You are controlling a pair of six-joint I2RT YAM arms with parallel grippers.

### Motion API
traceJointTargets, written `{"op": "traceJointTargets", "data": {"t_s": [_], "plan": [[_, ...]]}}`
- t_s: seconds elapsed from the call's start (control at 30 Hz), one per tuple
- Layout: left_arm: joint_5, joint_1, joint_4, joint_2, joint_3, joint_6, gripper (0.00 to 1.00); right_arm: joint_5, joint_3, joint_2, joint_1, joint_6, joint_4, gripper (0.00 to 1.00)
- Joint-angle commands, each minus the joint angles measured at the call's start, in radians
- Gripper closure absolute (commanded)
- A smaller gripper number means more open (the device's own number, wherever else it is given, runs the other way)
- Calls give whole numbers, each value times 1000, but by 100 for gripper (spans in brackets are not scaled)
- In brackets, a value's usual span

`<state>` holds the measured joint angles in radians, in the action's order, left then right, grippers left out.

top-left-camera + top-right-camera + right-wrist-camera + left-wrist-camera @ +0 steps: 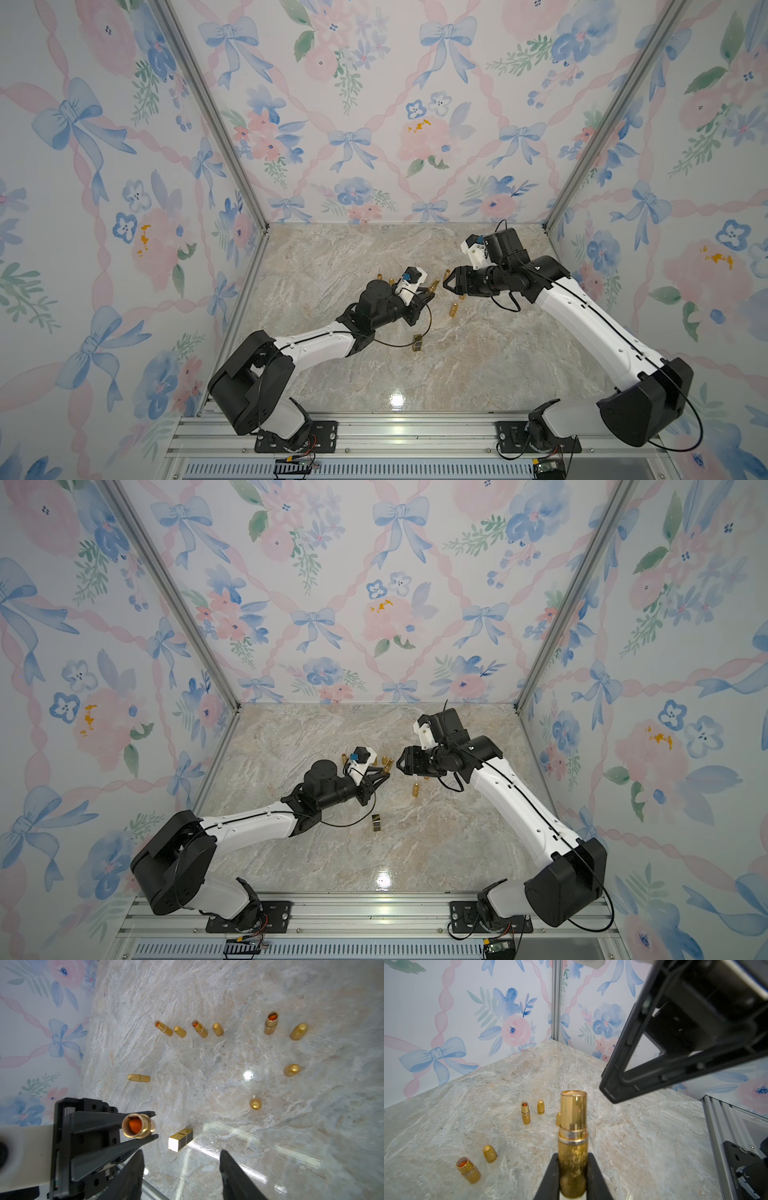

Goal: Open the lipstick cap
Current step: Place the lipstick at the center of the board.

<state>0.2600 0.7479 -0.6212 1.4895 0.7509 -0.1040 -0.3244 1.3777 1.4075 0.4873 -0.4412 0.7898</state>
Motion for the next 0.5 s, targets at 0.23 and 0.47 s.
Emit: {"op": "traceJointTargets", "data": {"t_s": [0.23,0.47], "plan": [[39,13,-22,1,18,32,100,-94,42,88,37,-47,-79,47],[28,15,-22,-2,18,40,100,-87,34,127,51,-34,-89,57]]}}
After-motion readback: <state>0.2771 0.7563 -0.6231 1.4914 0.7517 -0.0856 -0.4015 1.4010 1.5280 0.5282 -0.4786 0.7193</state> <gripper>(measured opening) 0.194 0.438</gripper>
